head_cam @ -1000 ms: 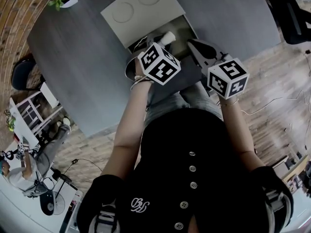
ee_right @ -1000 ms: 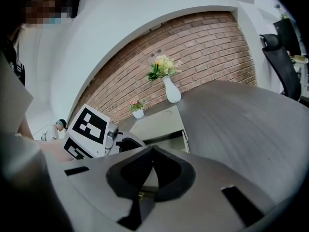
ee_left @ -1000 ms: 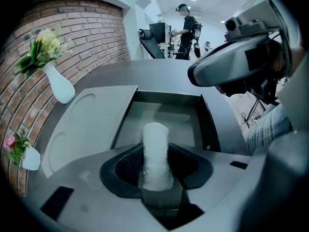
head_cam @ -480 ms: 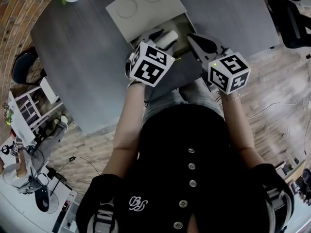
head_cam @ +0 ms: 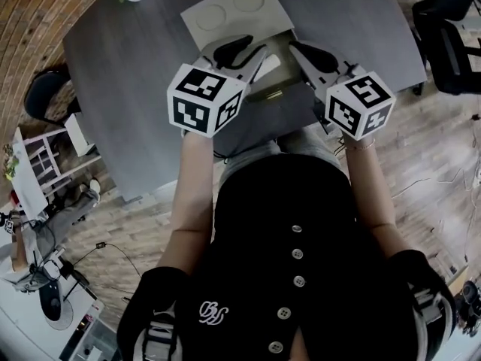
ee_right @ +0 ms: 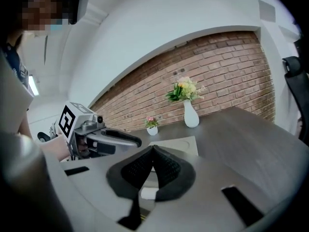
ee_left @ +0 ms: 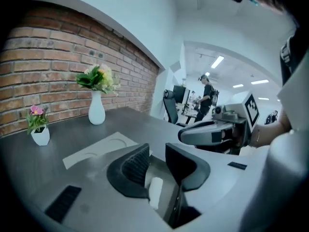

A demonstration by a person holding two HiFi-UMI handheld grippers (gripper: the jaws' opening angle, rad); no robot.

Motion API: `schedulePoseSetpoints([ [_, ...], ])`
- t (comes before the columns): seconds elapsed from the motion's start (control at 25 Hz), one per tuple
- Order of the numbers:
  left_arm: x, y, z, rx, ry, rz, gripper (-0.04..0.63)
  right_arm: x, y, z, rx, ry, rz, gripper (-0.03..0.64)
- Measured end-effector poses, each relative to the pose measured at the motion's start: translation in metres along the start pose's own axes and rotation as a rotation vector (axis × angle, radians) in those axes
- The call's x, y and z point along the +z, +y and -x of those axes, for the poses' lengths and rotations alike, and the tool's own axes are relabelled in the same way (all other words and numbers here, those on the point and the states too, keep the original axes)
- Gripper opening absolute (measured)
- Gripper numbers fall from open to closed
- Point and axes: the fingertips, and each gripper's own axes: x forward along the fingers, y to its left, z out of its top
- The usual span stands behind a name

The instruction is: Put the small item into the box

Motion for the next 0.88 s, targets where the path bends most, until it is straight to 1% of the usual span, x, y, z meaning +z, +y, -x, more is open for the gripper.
schedulePoseSetpoints([
  [0.08,0.016,-0.001,0.012,0.002,-0.082,0.032,0.069,0.013,0.006,0.001,0.013,-0.027,0.018,0.006],
  [0.16,0.028,-0.003,0.023,0.005,-0.151,0.056,0.041,0.025,0.014,0.003,0.034,-0.057,0.041,0.006],
  [0.28,0.038,-0.009,0.034,-0.006,-0.238,0.094,0.030,0.035,0.024,0.005,0.064,-0.083,0.062,0.006],
  [0.44,0.042,-0.019,0.045,-0.031,-0.328,0.146,0.023,0.038,0.034,0.005,0.082,-0.090,0.068,0.006],
  [0.48,0.040,-0.020,0.047,-0.029,-0.337,0.155,0.020,0.038,0.038,0.005,0.088,-0.090,0.074,0.006],
  [0.56,0.033,-0.023,0.049,-0.020,-0.324,0.158,0.018,0.037,0.043,0.006,0.104,-0.090,0.081,0.005],
  [0.72,0.019,-0.027,0.050,-0.021,-0.281,0.155,0.017,0.029,0.049,0.005,0.121,-0.096,0.035,0.005],
  [0.8,0.012,-0.027,0.051,-0.006,-0.268,0.165,0.016,0.025,0.052,0.005,0.127,-0.090,0.021,0.005],
  [0.88,0.004,-0.027,0.049,0.028,-0.248,0.170,0.017,0.019,0.056,0.005,0.132,-0.073,0.033,0.005],
])
